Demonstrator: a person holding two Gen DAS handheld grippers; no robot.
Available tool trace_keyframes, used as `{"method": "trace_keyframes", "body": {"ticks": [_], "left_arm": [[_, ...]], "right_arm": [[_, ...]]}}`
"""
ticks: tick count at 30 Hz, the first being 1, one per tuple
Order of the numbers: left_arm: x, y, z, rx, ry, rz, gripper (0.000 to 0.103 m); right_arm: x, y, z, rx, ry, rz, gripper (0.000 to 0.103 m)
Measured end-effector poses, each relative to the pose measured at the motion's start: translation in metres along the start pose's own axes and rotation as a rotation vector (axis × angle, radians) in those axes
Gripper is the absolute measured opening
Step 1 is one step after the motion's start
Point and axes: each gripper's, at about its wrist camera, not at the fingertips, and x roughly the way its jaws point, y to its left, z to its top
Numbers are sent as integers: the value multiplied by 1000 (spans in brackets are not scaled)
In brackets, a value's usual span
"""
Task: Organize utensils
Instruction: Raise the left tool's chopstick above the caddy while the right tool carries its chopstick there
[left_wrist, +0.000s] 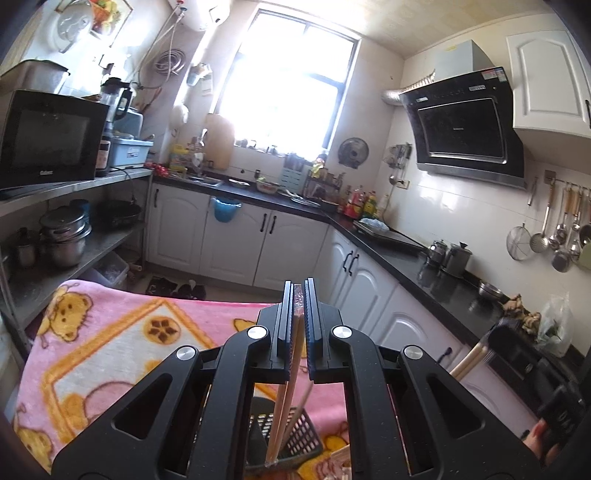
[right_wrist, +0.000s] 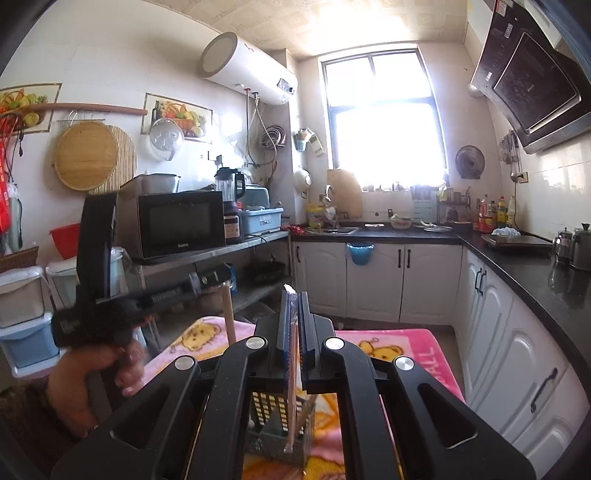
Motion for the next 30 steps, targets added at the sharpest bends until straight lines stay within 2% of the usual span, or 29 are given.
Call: {"method": "trace_keyframes", "body": {"ticks": [12, 21, 30], "left_arm": [[24, 15, -15, 21, 0, 57, 3], [31, 19, -25, 22, 7, 43, 3], [42, 24, -45, 21, 33, 30, 3]], "right_arm": [[52, 3, 0, -22, 39, -8, 4], [74, 4, -16, -41, 64, -19, 4], [86, -8, -37, -4, 102, -31, 4]]}}
